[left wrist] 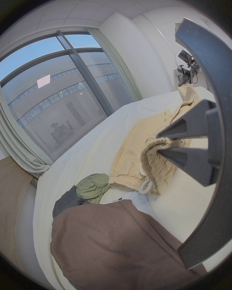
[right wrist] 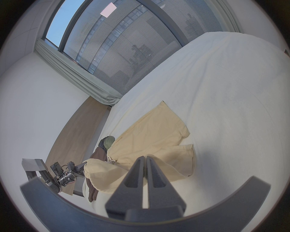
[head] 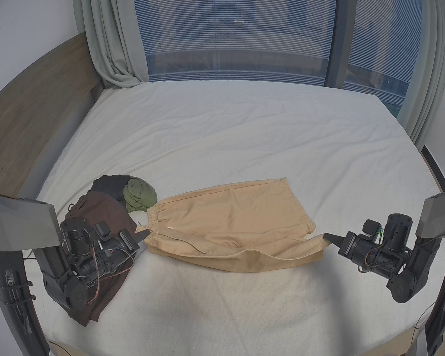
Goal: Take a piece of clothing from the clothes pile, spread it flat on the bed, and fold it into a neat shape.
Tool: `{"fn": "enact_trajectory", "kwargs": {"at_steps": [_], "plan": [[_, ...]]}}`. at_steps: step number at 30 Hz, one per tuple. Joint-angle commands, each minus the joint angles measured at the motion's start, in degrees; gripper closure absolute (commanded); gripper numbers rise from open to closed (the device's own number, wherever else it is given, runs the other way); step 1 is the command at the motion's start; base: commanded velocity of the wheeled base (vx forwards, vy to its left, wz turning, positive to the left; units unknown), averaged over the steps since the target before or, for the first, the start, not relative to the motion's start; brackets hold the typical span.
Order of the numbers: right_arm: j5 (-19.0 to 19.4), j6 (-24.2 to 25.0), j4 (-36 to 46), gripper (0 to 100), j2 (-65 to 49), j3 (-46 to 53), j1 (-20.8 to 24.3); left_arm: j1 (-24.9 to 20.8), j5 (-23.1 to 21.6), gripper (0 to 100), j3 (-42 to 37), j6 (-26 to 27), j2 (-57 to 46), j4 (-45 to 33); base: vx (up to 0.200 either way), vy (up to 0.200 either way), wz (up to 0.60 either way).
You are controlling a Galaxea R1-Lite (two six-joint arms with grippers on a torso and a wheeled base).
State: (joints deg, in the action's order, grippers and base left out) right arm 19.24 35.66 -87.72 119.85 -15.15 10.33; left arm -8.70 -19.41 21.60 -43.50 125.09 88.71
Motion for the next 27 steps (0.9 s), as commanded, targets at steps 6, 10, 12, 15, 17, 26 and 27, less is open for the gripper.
{"fn": "enact_trajectory", "kwargs": {"at_steps": [6,10,12,15,17,26,27], "plan": [[0.01,0.55,2.21,100,-1.81,-4.27,-0.66,-0.44,1.04,100,1.78,-0.89,-0.11,0.06,0.000,0.000,0.00],[-0.08,0.55,5.72,100,-3.39,-7.17,-0.83,-0.79,1.57,100,2.30,-1.06,-0.11,0.06,0.000,0.000,0.00],[-0.16,0.55,7.48,100,-4.18,-8.49,-0.83,-0.88,2.27,100,2.66,-1.50,-0.20,0.06,0.000,0.000,0.00],[-0.16,0.55,9.50,100,-4.97,-10.42,-0.92,-1.23,3.32,100,3.62,-2.29,-0.20,0.06,0.000,0.000,0.00],[-0.16,0.55,10.82,100,-4.97,-11.92,-0.92,-1.49,4.03,100,4.15,-2.56,-0.20,0.06,0.000,0.000,0.00],[-0.16,0.55,15.74,100,-4.71,-17.63,-2.15,-1.93,4.47,100,4.68,-2.56,0.07,0.06,0.000,0.000,0.00],[-0.16,0.55,15.92,100,-4.71,-17.81,-2.15,-1.93,4.47,100,4.68,-2.56,0.07,0.06,0.000,0.000,0.00]]}}
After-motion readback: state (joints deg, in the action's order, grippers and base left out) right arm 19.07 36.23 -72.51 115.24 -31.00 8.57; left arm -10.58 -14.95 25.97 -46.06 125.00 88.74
